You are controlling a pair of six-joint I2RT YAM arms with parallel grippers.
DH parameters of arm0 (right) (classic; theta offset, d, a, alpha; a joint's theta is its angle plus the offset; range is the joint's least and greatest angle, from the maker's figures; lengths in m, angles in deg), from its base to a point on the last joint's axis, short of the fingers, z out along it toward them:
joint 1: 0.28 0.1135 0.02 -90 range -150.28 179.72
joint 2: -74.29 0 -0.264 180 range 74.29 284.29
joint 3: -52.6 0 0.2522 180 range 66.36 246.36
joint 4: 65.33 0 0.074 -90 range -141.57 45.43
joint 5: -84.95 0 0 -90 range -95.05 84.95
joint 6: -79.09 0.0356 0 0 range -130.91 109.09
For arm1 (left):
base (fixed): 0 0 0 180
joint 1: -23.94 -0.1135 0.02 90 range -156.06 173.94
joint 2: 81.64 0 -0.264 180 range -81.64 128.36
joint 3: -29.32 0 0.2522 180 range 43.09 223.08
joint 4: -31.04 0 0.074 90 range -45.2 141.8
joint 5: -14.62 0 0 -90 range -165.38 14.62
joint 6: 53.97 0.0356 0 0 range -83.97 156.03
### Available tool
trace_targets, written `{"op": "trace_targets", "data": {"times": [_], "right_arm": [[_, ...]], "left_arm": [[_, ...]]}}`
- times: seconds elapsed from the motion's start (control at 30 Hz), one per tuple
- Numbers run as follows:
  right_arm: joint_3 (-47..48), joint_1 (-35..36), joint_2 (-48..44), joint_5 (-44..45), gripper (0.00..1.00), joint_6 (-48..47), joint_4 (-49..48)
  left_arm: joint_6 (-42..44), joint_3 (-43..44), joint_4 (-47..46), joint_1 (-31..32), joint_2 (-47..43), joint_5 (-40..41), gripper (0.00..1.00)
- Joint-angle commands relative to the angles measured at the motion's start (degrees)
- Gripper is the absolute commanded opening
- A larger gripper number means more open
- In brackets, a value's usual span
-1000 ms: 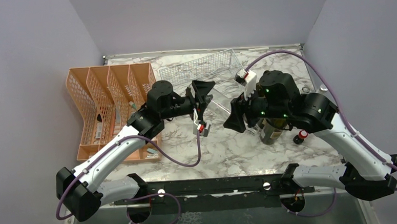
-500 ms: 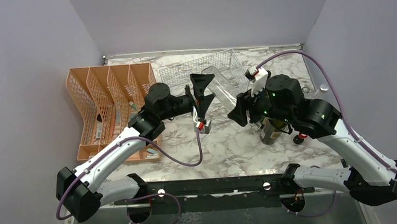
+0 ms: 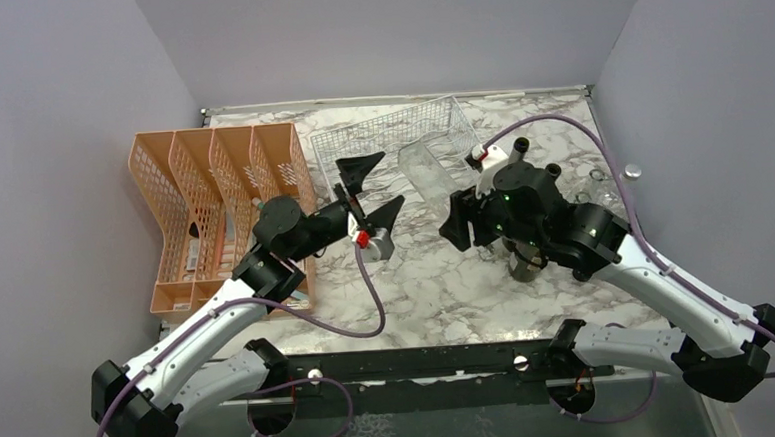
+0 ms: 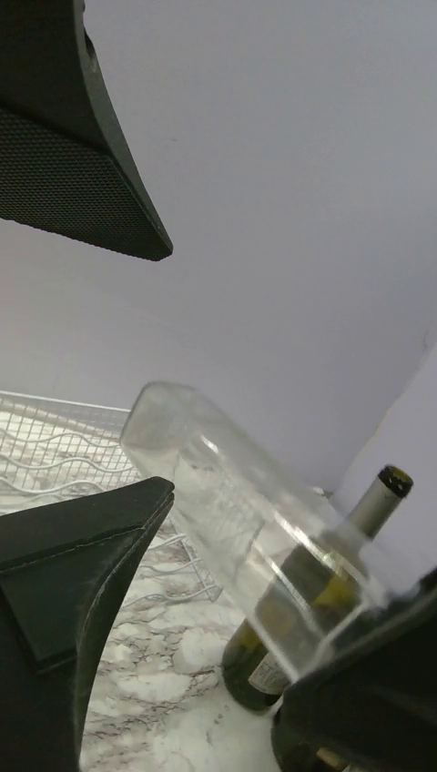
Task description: Put the wine bottle on the wine rack
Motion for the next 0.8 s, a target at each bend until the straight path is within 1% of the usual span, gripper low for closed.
{"op": "trace_targets", "data": {"times": [0.0, 0.03, 0.13, 0.2, 0.23, 0.37, 0.47, 0.53, 0.63, 0.77], "right_arm": [[-4.1, -0.1, -1.2, 1.3, 0.01, 0.8, -9.4], [-5.5, -0.1, -1.1, 0.6, 0.01, 0.7, -10.5], [-8.9, -0.1, -0.8, -2.9, 0.01, -1.0, -14.1], [-11.2, -0.1, -0.3, -6.5, 0.01, -2.4, -16.5], [-12.1, -0.1, 0.0, -8.5, 0.01, -3.4, -17.5], [-16.0, -0.1, 1.0, -18.1, 0.01, -6.2, -21.2], [-18.2, 0.0, 2.3, -23.4, 0.01, -7.3, -23.4], [-18.6, 0.0, 3.9, -24.7, 0.01, -7.7, -23.4], [-19.4, 0.0, 6.2, -24.4, 0.01, -7.6, -23.8], [-21.1, 0.1, 8.5, -23.3, 0.01, -6.6, -26.5]], "left_arm": [[-21.5, -3.1, -9.9, 0.0, -4.1, 13.8, 0.99], [-27.1, -2.2, -10.3, 0.0, -4.2, 19.2, 0.99], [-43.1, 1.7, -9.9, 0.0, -3.5, 38.4, 0.99], [-49.7, 3.9, -6.8, -0.1, -3.4, 45.1, 0.99], [-52.0, 5.3, -4.4, -0.1, -3.3, 46.1, 0.99], [-62.4, 13.1, 12.8, -0.1, -2.0, 50.6, 0.99], [-66.9, 15.7, 20.5, -0.1, -1.5, 48.9, 0.99], [-68.8, 16.6, 24.9, -0.1, -1.3, 46.2, 0.99], [-71.4, 16.8, 30.0, -0.1, -1.1, 44.2, 0.99], [-73.6, 15.5, 33.2, -0.1, -1.6, 43.0, 0.99]]}}
